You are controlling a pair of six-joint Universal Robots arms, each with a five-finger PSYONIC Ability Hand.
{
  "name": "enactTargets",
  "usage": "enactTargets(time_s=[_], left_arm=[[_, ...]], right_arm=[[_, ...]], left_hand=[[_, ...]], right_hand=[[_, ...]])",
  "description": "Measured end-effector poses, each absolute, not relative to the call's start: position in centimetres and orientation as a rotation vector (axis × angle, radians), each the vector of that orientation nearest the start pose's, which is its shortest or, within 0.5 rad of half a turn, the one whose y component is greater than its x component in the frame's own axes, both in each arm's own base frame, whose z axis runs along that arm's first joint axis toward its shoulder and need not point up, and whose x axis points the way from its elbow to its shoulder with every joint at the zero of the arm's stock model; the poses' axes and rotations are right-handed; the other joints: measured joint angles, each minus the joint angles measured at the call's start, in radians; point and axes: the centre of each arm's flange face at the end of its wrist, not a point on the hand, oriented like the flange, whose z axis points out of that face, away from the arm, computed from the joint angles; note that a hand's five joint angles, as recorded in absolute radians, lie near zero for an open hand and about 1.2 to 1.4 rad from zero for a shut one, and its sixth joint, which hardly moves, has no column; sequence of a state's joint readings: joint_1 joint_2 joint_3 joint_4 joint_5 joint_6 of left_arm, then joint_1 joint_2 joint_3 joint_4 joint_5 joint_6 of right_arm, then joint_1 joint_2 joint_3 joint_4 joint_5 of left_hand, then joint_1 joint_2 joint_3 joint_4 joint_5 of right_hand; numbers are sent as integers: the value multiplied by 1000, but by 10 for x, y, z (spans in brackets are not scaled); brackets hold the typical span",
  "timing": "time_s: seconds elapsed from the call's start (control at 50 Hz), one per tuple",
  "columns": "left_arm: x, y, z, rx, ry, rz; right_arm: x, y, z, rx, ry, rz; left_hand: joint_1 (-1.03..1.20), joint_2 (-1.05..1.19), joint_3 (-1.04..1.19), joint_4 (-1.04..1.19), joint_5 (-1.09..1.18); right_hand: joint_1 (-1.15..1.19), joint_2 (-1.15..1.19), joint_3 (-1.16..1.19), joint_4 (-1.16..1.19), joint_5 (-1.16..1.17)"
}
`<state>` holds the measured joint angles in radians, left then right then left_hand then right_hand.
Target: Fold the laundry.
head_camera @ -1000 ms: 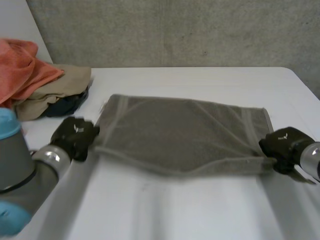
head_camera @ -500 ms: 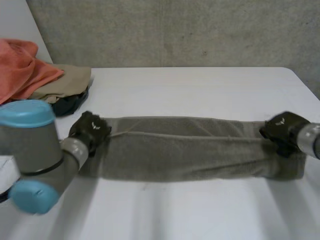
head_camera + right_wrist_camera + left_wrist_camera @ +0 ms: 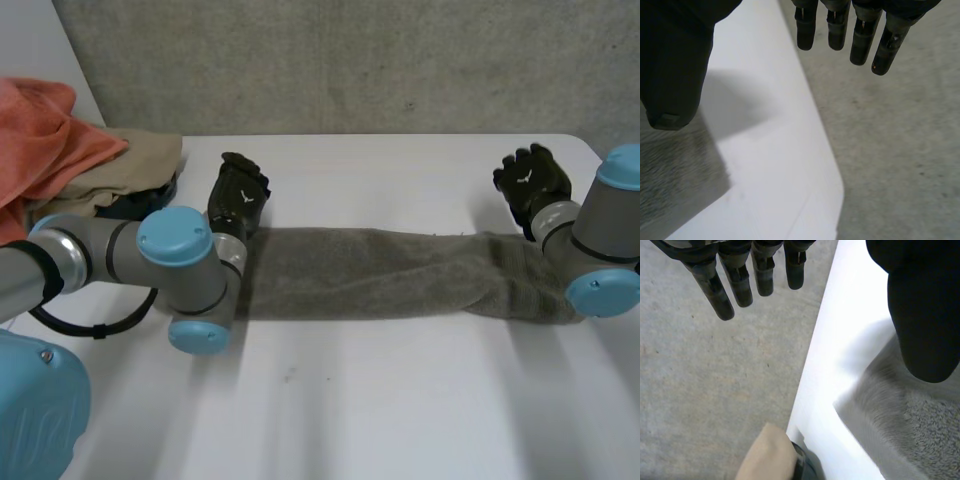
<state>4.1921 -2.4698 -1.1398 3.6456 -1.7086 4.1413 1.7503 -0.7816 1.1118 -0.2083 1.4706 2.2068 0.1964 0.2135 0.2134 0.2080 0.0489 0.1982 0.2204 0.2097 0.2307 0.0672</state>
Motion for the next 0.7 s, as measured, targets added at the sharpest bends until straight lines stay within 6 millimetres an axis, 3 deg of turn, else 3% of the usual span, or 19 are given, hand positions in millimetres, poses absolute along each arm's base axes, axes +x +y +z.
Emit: enactTargets(time_s=[0.16,0.28,0.34,0.42,0.54,0.6,0.66,0.68,0.7], left_arm=[[-331,-331,134,1228,1514,-1879],[-315,-305,148,1221,1583,-1869],[-308,-291,157,1195,1641,-1901],[-302,-278,164,1148,1722,-1954],[-298,-269,167,1098,1807,-2002],[-297,-266,166,1087,1843,-2013],[-297,-265,163,1093,1853,-2013],[-297,-265,163,1096,1855,-2013],[-297,-265,162,1099,1855,-2012]], right_arm=[[207,-398,191,-1295,2283,-2273],[181,-366,198,-1097,2462,-1978],[165,-350,191,-999,2555,-1770],[151,-342,179,-906,2594,-1619],[142,-342,167,-854,2585,-1561],[139,-347,150,-843,2577,-1534],[138,-350,139,-848,2583,-1515],[138,-350,136,-851,2586,-1511],[138,-351,135,-852,2586,-1511]], left_hand=[[0,-13,-8,-7,-2],[0,-13,-8,-7,-2],[0,-13,-8,-7,-2],[0,-13,-8,-7,-2],[0,-13,-8,-7,-2],[0,-13,-8,-7,-2],[0,-13,-8,-7,-2],[0,-13,-8,-7,-2],[0,-13,-8,-7,-2]], right_hand=[[0,-3,-4,0,-1],[0,-3,-4,0,-1],[53,74,81,60,59],[155,186,207,182,166],[238,291,303,281,255],[270,332,344,320,293],[499,560,567,544,508],[665,788,791,754,716],[665,788,791,754,716]])
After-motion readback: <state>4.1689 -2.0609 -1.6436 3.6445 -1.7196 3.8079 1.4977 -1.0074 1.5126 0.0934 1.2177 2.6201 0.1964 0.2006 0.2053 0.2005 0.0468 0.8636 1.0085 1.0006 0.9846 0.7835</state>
